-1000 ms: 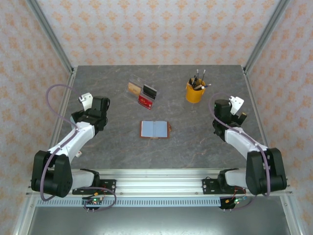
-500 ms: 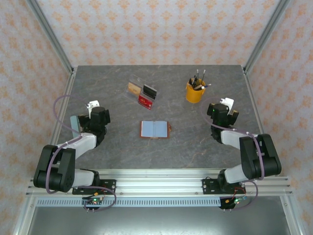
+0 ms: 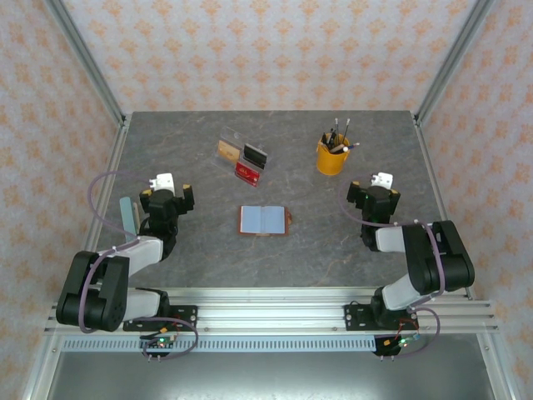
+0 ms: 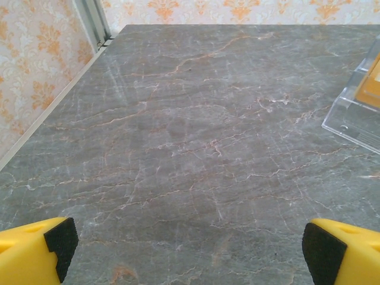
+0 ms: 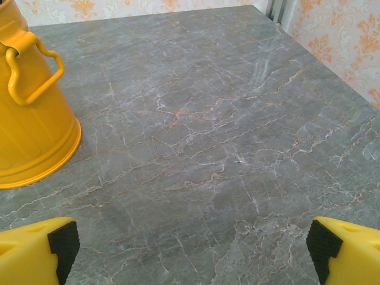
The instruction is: Take the credit cards out of the card holder
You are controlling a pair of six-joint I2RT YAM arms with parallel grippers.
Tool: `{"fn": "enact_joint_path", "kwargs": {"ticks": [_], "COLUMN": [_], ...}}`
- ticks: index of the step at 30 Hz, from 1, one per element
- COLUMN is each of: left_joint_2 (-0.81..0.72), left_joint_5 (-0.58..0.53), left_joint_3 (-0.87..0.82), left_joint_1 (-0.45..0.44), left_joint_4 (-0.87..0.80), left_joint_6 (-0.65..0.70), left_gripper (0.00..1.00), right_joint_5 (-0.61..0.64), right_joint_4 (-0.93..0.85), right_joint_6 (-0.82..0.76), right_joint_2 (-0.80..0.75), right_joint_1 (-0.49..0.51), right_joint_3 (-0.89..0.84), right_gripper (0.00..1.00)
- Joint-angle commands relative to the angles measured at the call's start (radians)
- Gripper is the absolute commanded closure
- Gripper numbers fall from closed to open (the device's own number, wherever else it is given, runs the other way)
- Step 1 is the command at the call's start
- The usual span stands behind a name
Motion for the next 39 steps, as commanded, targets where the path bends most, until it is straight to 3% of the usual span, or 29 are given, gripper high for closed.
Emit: {"fn": "enact_joint_path", "kwargs": {"ticks": [1,12,39], "left_joint_2": [0.006,0.209,0.210], "left_joint_5": [0.016,0.010,0.036], "left_joint_3": [0.017,0.067,0.077], "left_joint_1": [0.006,0.004,0.005], "left_joint_4": [0.056,0.160,0.134], "left_joint_6": [0.011,-0.001,0.005], "left_gripper": [0.00,0.00,0.00], "right_joint_5": [-0.011,0.004,-0.001], "right_joint_4": [0.048,0.034,0.010], "right_joint_6": [-0.004,0.005,0.021], "right_joint_2": [0.002,0.006,0.005], "right_joint_1": [-0.004,-0.005,-0.021], "right_joint_3": [-0.004,0.005,0.017], "right_gripper": [0.00,0.00,0.00]}}
